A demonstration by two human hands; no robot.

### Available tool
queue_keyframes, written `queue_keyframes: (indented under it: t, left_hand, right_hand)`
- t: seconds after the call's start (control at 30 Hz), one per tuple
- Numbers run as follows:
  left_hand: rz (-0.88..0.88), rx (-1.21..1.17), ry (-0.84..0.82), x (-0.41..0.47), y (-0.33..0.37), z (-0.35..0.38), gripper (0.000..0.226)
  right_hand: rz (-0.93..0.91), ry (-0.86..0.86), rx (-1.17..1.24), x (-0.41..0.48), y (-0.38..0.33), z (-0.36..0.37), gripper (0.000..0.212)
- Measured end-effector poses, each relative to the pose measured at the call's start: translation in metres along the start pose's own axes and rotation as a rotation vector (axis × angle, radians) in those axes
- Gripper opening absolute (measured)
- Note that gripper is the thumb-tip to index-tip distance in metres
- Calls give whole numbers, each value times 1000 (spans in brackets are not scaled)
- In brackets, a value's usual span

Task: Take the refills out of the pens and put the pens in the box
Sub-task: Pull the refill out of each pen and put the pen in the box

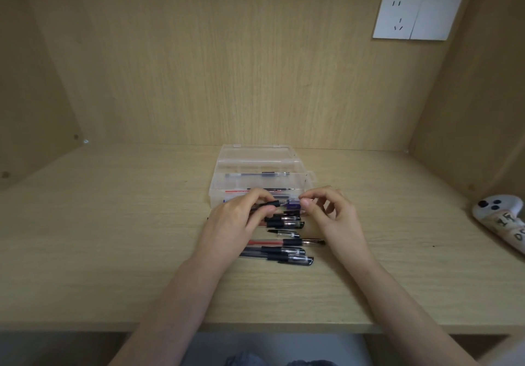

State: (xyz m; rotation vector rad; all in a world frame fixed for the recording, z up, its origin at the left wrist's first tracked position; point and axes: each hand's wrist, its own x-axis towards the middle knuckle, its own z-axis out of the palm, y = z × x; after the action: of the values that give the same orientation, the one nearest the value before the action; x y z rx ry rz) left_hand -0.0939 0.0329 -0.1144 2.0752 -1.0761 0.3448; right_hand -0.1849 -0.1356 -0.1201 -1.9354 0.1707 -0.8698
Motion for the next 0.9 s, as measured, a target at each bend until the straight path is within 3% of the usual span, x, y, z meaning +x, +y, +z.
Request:
queue_keyframes:
  t: [0.07, 0.2, 0.37, 0.7, 0.9]
  left_hand:
    - [-15, 3, 18, 0, 0, -1, 16]
    - [-23, -21, 34, -1, 0, 0, 14]
    - [-12, -37, 4, -1, -2, 1, 16]
    - [-4, -55, -34, -1, -2, 2, 16]
    - [12, -90, -65, -1, -1, 3, 13]
  right_hand:
    - [35, 2, -61, -1, 2, 0, 6]
    - [-26, -109, -399, -3, 9, 7, 21]
    - [-10, -155, -409, -3, 9, 6, 16]
    - [20, -167, -218, -2, 8, 5, 13]
    - [103, -202, 114, 0, -4, 0, 19]
